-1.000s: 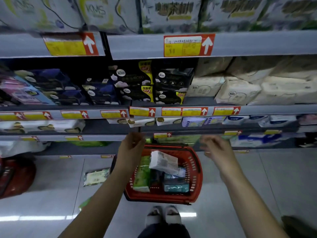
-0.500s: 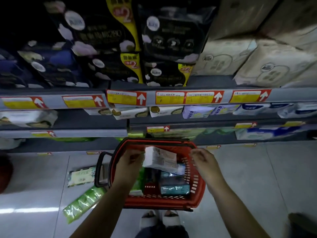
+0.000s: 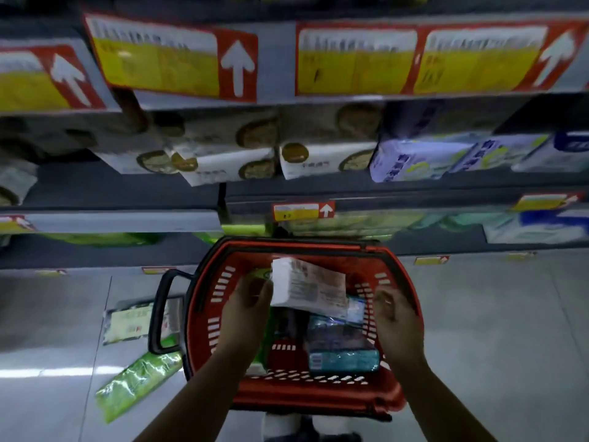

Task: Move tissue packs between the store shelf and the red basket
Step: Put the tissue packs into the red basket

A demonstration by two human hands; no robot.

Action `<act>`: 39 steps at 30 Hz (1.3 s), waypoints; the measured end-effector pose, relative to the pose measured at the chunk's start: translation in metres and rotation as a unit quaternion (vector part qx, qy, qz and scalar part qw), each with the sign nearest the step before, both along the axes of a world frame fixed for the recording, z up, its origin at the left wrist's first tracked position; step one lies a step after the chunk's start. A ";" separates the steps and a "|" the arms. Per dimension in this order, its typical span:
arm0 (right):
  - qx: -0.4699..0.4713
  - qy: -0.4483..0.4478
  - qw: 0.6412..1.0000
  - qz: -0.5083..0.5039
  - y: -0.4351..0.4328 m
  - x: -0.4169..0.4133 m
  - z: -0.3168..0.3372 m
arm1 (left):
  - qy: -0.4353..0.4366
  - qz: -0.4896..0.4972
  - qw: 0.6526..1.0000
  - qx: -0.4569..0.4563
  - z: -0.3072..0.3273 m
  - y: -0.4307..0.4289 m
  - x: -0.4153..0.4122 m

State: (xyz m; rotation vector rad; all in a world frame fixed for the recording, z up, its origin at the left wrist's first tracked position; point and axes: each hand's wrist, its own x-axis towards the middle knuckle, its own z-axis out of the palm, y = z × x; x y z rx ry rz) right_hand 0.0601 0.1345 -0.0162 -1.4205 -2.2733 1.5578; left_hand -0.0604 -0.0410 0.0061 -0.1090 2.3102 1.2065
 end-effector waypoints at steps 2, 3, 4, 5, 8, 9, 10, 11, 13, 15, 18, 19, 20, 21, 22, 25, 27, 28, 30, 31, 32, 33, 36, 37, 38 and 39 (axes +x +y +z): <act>-0.004 -0.003 1.000 0.012 0.002 0.002 -0.020 | -0.016 -0.003 1.000 -0.011 -0.027 -0.001 0.004; -0.010 -0.008 1.000 0.012 0.003 0.004 -0.032 | -0.028 -0.005 0.999 -0.024 -0.040 0.000 0.006; -0.015 -0.015 1.000 0.013 0.005 0.005 -0.042 | -0.037 -0.007 0.999 -0.038 -0.052 0.001 0.008; -0.015 -0.024 1.000 0.014 0.006 0.007 -0.055 | -0.044 -0.009 0.998 -0.053 -0.064 0.002 0.009; -0.012 -0.041 0.999 0.018 0.004 0.013 -0.089 | -0.076 -0.005 0.996 -0.045 -0.097 0.006 0.012; -0.008 -0.046 0.999 0.022 0.003 0.016 -0.099 | -0.092 0.002 0.995 -0.036 -0.106 0.007 0.012; -0.005 -0.048 0.999 0.024 0.003 0.020 -0.108 | -0.108 0.008 0.994 -0.030 -0.115 0.008 0.011; 0.001 -0.049 0.999 0.024 0.002 0.023 -0.116 | -0.122 0.010 0.992 -0.029 -0.125 0.006 0.009; 0.017 -0.059 0.998 0.034 0.002 0.028 -0.136 | -0.148 0.010 0.988 -0.039 -0.142 0.002 0.005; 0.012 -0.092 0.995 0.023 -0.001 0.031 -0.154 | -0.176 0.017 0.983 -0.038 -0.156 -0.004 -0.001; 0.012 -0.097 0.995 0.019 -0.007 0.038 -0.174 | -0.203 0.017 0.979 -0.002 -0.167 -0.004 -0.008; 0.017 -0.098 0.995 0.027 -0.009 0.040 -0.180 | -0.209 0.014 0.978 0.002 -0.169 0.000 -0.009; 0.020 -0.097 0.995 0.028 -0.010 0.041 -0.183 | -0.212 0.009 0.977 0.000 -0.171 0.004 -0.010; 0.018 -0.095 0.995 0.020 -0.009 0.042 -0.186 | -0.212 -0.002 0.977 0.001 -0.171 0.009 -0.011; 0.013 -0.092 0.996 0.007 -0.009 0.042 -0.189 | -0.211 -0.017 0.977 0.000 -0.171 0.015 -0.012; 0.002 -0.087 0.996 -0.007 -0.007 0.042 -0.195 | -0.198 -0.036 0.979 -0.043 -0.181 0.024 -0.012; -0.005 -0.089 0.996 0.006 -0.007 0.045 -0.199 | -0.198 -0.021 0.979 -0.051 -0.189 0.026 -0.010; -0.007 -0.091 0.996 0.008 -0.007 0.046 -0.201 | -0.199 -0.024 0.978 -0.058 -0.188 0.029 -0.009; -0.006 -0.088 0.996 0.015 -0.008 0.048 -0.204 | -0.209 -0.028 0.975 -0.069 -0.188 0.031 -0.008; -0.003 -0.083 0.996 0.019 -0.009 0.047 -0.203 | -0.209 -0.026 0.975 -0.069 -0.184 0.034 -0.008; 0.004 -0.081 0.996 0.022 -0.009 0.046 -0.202 | -0.212 -0.028 0.974 -0.070 -0.181 0.035 -0.008; 0.009 -0.070 0.997 0.026 -0.009 0.044 -0.201 | -0.213 -0.027 0.974 -0.068 -0.179 0.036 -0.008; 0.014 -0.058 0.997 0.056 -0.012 0.036 -0.196 | -0.206 -0.015 0.975 -0.079 -0.181 0.037 -0.003; 0.030 -0.051 0.995 0.077 -0.015 0.033 -0.194 | -0.212 -0.007 0.974 -0.076 -0.185 0.036 0.000; 0.043 -0.036 0.994 0.098 -0.018 0.028 -0.190 | -0.217 0.006 0.974 -0.057 -0.185 0.037 0.002; 0.052 -0.014 0.992 0.117 -0.021 0.023 -0.187 | -0.223 0.021 0.974 -0.039 -0.180 0.040 0.005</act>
